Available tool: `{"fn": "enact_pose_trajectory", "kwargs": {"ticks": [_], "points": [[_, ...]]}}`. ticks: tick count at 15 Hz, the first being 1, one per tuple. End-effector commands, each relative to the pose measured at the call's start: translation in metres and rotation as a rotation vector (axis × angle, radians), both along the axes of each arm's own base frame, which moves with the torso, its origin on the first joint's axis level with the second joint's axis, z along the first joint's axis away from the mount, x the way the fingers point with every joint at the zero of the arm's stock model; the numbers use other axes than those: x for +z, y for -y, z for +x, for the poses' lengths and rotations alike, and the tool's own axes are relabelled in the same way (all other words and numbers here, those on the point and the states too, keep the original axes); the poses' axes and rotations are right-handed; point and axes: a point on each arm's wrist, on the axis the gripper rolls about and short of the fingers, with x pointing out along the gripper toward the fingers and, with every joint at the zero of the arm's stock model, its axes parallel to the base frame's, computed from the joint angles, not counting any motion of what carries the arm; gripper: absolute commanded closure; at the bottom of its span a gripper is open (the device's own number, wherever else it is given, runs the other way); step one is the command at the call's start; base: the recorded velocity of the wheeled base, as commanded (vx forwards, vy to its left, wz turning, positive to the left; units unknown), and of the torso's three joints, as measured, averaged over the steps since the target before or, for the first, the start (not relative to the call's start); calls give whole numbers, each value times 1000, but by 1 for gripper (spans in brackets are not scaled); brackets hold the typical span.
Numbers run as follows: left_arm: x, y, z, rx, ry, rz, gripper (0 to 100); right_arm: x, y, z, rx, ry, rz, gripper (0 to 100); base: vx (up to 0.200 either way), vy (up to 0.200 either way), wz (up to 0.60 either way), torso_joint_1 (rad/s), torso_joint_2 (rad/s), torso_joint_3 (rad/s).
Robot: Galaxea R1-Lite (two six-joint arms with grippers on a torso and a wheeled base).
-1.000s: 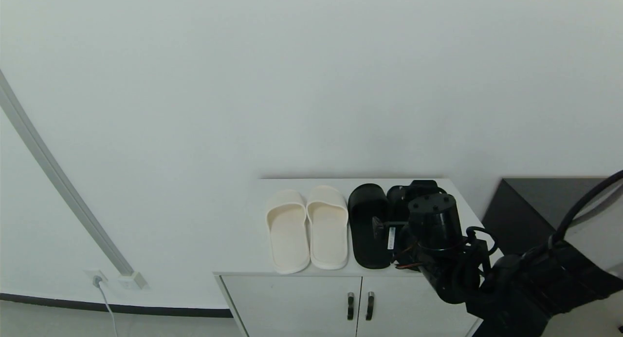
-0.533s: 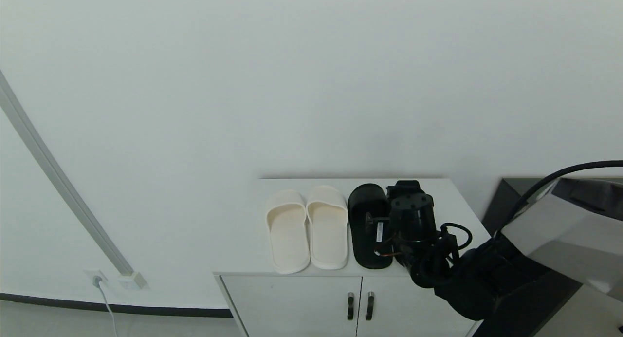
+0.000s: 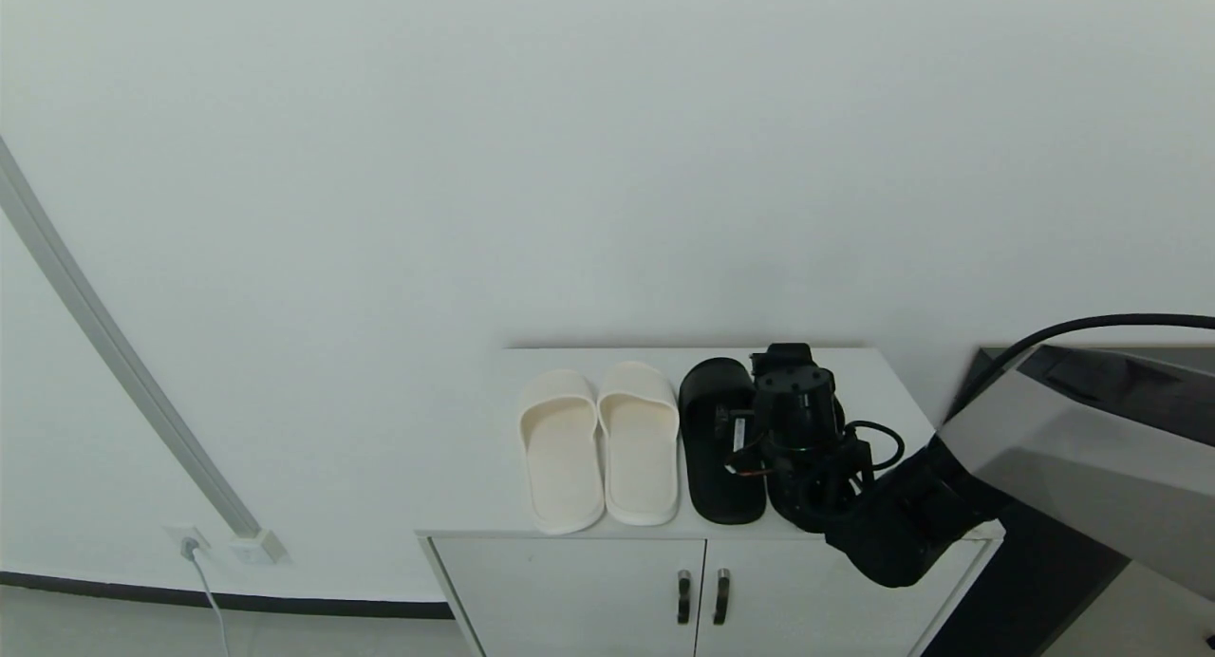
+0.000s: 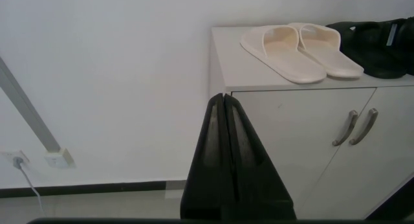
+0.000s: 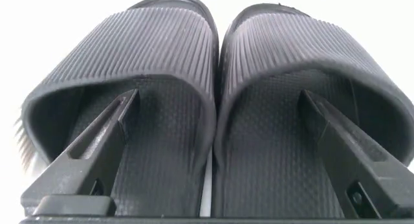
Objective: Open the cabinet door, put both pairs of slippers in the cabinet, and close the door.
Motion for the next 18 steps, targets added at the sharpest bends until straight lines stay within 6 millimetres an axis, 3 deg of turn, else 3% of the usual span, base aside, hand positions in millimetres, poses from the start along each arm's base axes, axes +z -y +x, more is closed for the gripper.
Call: {"fn": "enact_pose_trajectory", "kwargs": {"ticks": [1, 2, 3, 11, 13, 18], "points": [[0, 0, 0, -1, 0, 0, 100, -2, -2, 6, -6, 8, 1, 0, 0, 0, 0, 0, 0, 0], [0, 0, 0, -1, 0, 0, 100, -3, -1, 9, -13, 9, -1, 0, 0, 0, 0, 0, 0, 0], [0, 0, 0, -1, 0, 0, 100, -4, -2, 11, -16, 11, -1, 100, 0, 0, 0, 0, 0, 0], [0, 0, 0, -1, 0, -2, 100, 4, 4, 16, -31, 30, -2, 100, 0, 0, 0, 0, 0, 0], [0, 0, 0, -1, -1, -2, 100, 17, 7, 6, -21, 48, 8, 100, 0, 0, 0, 0, 0, 0], [0, 0, 0, 1, 0, -2, 100, 49, 20, -43, 105, 45, -13, 100, 0, 0, 0, 0, 0, 0]]}}
